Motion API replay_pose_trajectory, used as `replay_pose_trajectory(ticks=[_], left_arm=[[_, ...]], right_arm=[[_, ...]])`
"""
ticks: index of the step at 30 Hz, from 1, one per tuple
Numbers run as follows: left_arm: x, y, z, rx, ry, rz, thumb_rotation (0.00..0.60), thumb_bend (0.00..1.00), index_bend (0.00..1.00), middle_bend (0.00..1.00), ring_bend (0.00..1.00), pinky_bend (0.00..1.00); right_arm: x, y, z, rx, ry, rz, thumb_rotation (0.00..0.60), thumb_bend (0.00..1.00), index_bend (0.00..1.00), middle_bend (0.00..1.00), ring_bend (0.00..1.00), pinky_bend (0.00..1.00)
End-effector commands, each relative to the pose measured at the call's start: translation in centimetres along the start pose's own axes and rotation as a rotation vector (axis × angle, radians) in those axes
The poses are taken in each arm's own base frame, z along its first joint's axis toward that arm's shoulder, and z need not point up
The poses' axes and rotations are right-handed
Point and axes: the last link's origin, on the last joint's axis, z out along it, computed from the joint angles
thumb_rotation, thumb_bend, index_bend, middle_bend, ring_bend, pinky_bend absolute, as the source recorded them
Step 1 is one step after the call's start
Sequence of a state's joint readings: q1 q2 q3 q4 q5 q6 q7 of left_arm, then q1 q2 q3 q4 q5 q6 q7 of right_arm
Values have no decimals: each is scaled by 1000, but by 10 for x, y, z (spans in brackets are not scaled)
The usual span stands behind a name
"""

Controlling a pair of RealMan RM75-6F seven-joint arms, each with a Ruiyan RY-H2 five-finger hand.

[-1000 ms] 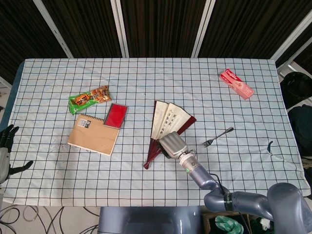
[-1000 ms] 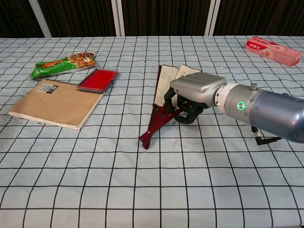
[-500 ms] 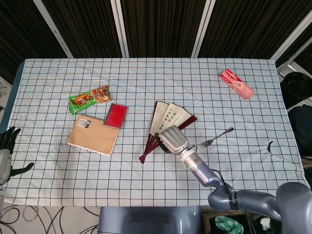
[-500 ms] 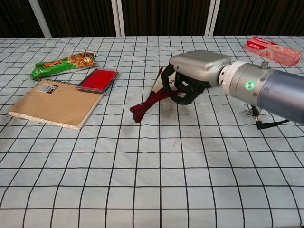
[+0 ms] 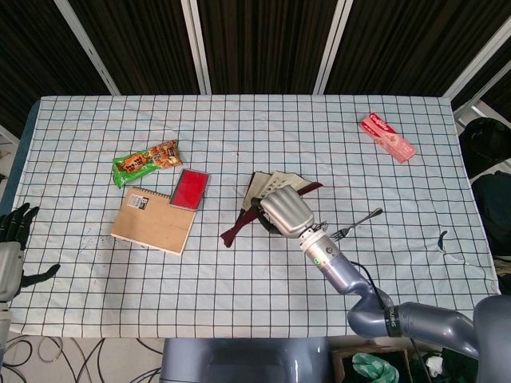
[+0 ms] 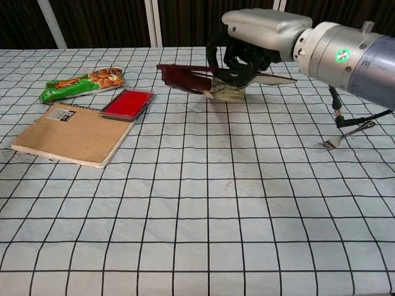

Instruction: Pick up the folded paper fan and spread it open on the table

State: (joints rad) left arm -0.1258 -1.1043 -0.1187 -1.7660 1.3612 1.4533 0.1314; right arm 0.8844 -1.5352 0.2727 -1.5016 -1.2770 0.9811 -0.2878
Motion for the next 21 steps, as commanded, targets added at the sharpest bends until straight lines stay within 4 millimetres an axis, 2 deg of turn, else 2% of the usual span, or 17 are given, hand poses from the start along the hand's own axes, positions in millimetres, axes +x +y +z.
replay_pose_trajectory(ticks=[1, 5, 11, 21], left_arm=[[14, 14, 15, -49, 34, 21, 600, 0, 8, 0, 0, 0], [28, 34, 37, -107, 73, 38, 600, 13, 48, 0, 0, 0], [34, 60, 67, -173, 104, 50, 600, 33, 103, 0, 0, 0], [22, 92, 103, -222, 100, 23, 600, 77, 173, 0, 0, 0]], right_arm=[[10, -1, 4, 6, 22, 7, 600, 787, 794, 848, 907, 845], [26, -2, 11, 2, 65, 27, 600, 790, 807, 855, 912, 845], [43, -4, 19, -16, 108, 76, 600, 790, 816, 859, 914, 845], [64, -13, 32, -66, 149, 143, 600, 808, 826, 869, 920, 845]])
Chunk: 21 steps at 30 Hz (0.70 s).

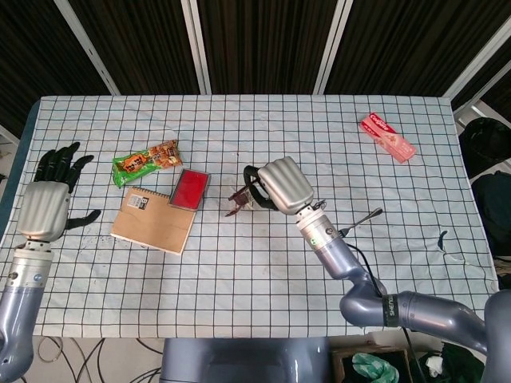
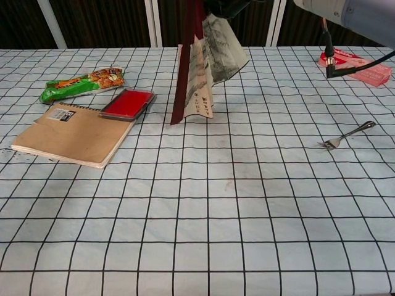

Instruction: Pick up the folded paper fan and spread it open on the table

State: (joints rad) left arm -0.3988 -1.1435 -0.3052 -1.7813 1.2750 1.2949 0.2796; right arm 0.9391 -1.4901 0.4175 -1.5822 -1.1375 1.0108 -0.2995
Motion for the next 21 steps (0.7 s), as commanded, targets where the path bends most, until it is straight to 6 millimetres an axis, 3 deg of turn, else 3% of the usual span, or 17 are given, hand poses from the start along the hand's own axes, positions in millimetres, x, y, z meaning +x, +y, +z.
replay_pose_trajectory(ticks=[1, 13, 21], left_arm=[[-8, 7, 10, -14, -5, -6, 600, 77, 179, 0, 0, 0], [-37, 28, 25, -40, -24, -60, 600, 115, 288, 0, 0, 0], [-64, 55, 36, -50, -13, -184, 600, 137, 336, 0, 0, 0]], right_arm=[[7, -8, 8, -26, 13, 26, 600, 809, 828, 870, 921, 845], [19, -30, 25, -108, 56, 61, 600, 825, 843, 876, 928, 845], [22, -51, 34, -127, 72, 65, 600, 827, 849, 879, 929, 845]])
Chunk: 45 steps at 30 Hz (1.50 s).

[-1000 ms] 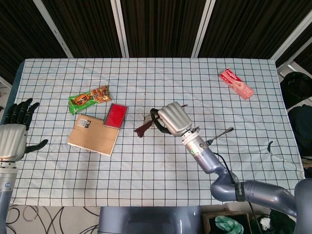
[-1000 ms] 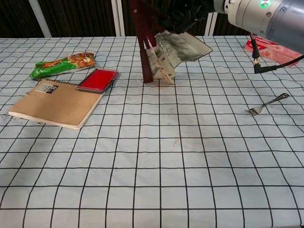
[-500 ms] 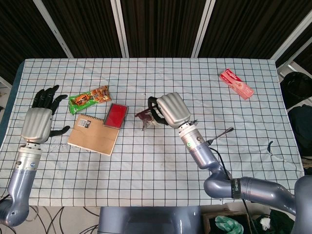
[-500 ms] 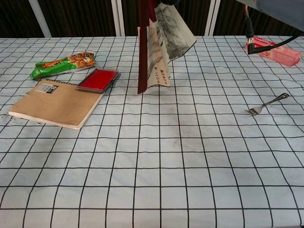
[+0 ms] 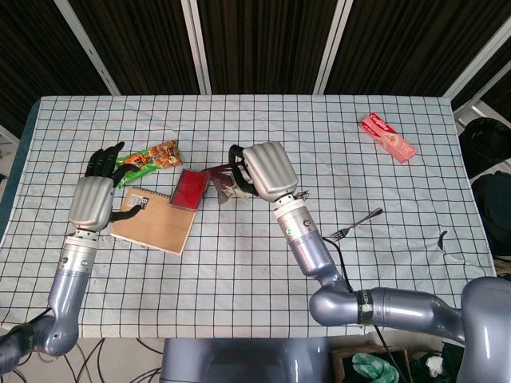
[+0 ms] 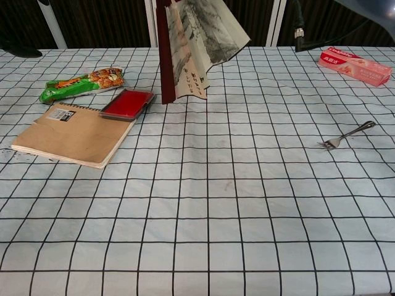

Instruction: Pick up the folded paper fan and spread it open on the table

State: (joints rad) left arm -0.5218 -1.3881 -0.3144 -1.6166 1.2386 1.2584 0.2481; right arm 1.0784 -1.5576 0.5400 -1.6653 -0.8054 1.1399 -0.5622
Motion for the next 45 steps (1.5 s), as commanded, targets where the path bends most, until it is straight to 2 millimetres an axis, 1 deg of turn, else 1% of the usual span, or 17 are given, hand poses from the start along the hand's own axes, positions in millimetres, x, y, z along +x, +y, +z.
replay_pose_trajectory(ticks=[1, 8, 15, 18, 19, 28, 31, 37, 42, 45], left_arm=[[-14, 12, 7, -8, 7, -59, 600, 142, 346, 0, 0, 0], [-39, 36, 14, -39, 29, -152, 600, 150, 361, 0, 0, 0], [-61, 55, 19, -60, 39, -227, 600, 168, 363, 1, 0, 0], [-79, 67, 23, -39, 13, -293, 600, 169, 366, 4, 0, 0], [-82, 69, 23, -36, 11, -300, 600, 169, 368, 5, 0, 0], [-93, 84, 22, -41, -1, -343, 600, 169, 368, 5, 0, 0], [-97, 90, 17, -42, -10, -373, 600, 168, 369, 5, 0, 0], [-105, 91, 14, -13, -11, -403, 600, 171, 369, 5, 0, 0], [-112, 96, 16, 1, -13, -431, 600, 212, 380, 22, 0, 0], [-116, 102, 18, 8, -8, -451, 600, 271, 402, 44, 0, 0]], right_arm=[[1, -9, 2, 0, 8, 5, 600, 827, 849, 879, 929, 845], [6, -24, 5, -25, 23, 27, 600, 826, 848, 879, 929, 845], [8, -32, 5, -39, 25, 37, 600, 827, 848, 879, 929, 845], [7, -36, 3, -41, 23, 38, 600, 826, 848, 879, 929, 845], [7, -37, 3, -41, 23, 36, 600, 826, 848, 879, 929, 845], [5, -42, 4, -42, 22, 37, 600, 827, 848, 879, 929, 845], [3, -42, 4, -46, 24, 34, 600, 827, 848, 879, 930, 845], [2, -45, 4, -56, 23, 65, 600, 827, 848, 879, 929, 845], [1, -49, 3, -46, 20, 62, 600, 827, 848, 879, 929, 845], [2, -50, 2, -46, 19, 70, 600, 827, 848, 879, 929, 845]])
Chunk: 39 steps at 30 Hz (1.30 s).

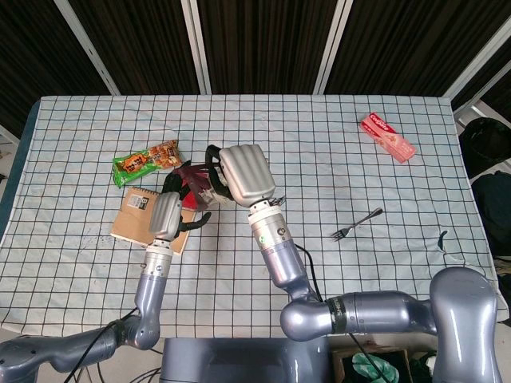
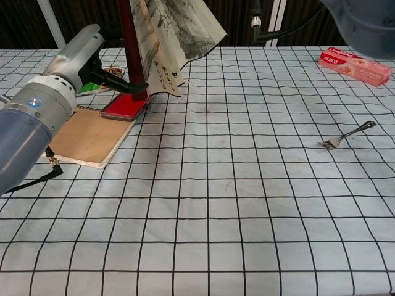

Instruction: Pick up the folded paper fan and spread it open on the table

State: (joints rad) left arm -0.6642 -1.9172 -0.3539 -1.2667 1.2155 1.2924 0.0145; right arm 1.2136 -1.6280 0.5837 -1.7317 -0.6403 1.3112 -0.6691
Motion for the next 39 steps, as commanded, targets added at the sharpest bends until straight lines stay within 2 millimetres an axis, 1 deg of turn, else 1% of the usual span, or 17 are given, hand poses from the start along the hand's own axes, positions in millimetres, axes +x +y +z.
replay_pose_trajectory(ticks=[1, 3, 5, 7, 11, 15, 20, 26, 31, 39], left_arm=[[-6, 4, 4, 7, 8, -23, 600, 293, 413, 52, 0, 0], [-9, 7, 6, 11, 13, -39, 600, 331, 439, 67, 0, 0], [-11, 9, 7, 8, 18, -42, 600, 382, 490, 87, 0, 6], [-11, 10, 7, 2, 23, -43, 600, 412, 535, 98, 0, 11], [-8, 9, 5, -5, 38, -39, 600, 439, 596, 106, 0, 11], [1, 1, 3, 2, 59, -27, 600, 441, 609, 109, 0, 11], [21, -14, 5, 17, 93, 10, 600, 441, 614, 109, 0, 11], [45, -32, 9, 25, 113, 68, 600, 441, 618, 108, 0, 11], [59, -36, 12, 11, 122, 102, 600, 441, 619, 108, 0, 11], [80, -38, 24, -19, 151, 171, 600, 441, 619, 109, 0, 10]], right_arm=[[0, 0, -1, -1, -4, 7, 600, 827, 848, 879, 929, 845], [0, 0, -3, -1, -7, 6, 600, 827, 848, 879, 929, 845], [0, 0, -4, 0, -7, 4, 600, 826, 848, 879, 929, 845], [1, 0, -4, -1, -5, 2, 600, 826, 848, 879, 930, 845], [4, 3, -3, -8, 2, -1, 600, 827, 849, 879, 929, 845], [7, 10, -3, -22, 10, -11, 600, 828, 849, 879, 929, 845], [12, 28, -2, -63, 21, -32, 600, 827, 848, 879, 929, 845], [22, 52, -8, -99, 37, -47, 600, 827, 849, 879, 929, 845], [30, 73, -12, -127, 52, -75, 600, 827, 849, 879, 929, 845], [44, 115, -21, -111, 110, -246, 600, 827, 853, 879, 929, 845]])
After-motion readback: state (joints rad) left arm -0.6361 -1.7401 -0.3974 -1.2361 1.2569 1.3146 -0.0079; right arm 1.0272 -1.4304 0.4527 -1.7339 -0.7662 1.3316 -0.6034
